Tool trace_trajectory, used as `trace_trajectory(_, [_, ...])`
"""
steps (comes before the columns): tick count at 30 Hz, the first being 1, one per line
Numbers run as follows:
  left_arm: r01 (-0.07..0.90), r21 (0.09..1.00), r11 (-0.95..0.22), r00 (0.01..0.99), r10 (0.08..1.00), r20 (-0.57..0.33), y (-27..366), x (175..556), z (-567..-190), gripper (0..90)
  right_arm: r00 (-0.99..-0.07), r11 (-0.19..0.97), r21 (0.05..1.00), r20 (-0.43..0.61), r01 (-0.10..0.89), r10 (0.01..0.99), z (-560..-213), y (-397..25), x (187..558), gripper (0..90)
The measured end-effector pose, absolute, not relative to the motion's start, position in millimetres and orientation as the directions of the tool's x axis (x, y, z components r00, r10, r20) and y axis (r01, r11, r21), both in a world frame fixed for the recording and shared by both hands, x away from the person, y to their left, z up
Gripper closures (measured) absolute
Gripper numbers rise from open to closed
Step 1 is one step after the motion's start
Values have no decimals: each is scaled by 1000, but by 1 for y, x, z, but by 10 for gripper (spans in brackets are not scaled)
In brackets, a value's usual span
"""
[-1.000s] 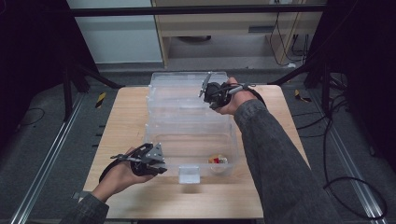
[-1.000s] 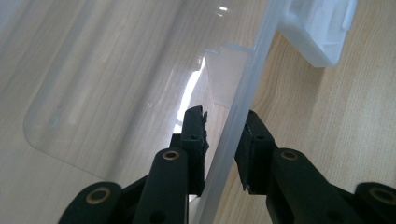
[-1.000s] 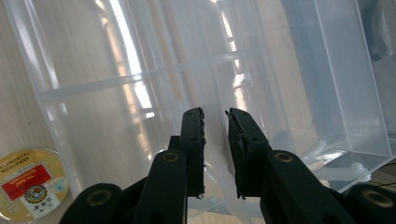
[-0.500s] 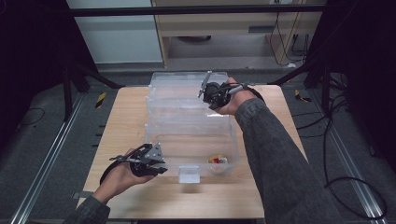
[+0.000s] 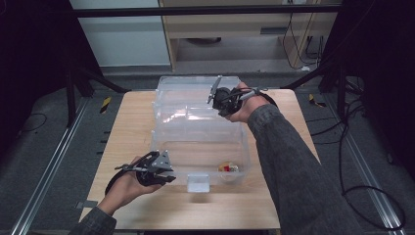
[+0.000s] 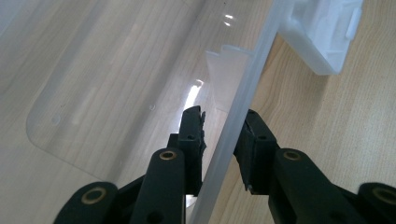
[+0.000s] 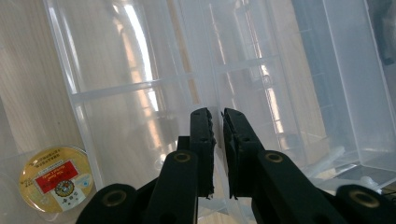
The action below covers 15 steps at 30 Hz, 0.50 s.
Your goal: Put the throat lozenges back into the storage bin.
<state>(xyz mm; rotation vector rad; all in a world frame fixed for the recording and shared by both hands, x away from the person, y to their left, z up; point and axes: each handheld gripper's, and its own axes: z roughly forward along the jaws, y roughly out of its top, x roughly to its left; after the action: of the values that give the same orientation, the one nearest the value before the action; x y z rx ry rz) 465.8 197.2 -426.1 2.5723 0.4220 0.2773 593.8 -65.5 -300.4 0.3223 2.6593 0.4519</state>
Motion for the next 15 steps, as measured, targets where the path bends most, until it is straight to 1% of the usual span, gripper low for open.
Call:
trace_trajectory(6, [253, 526, -812, 926, 361, 111, 197, 465, -427, 717, -883, 922, 356, -370, 152, 289, -301, -64, 595, 827])
trace_trajectory(12, [261, 523, -812, 924, 366, 107, 196, 467, -426, 717, -889, 919, 360, -351, 163, 295, -301, -64, 603, 825])
trace_trajectory(15, [261, 523, -811, 924, 367, 109, 196, 466, -426, 717, -893, 923, 355, -352, 148, 279, -300, -63, 602, 838])
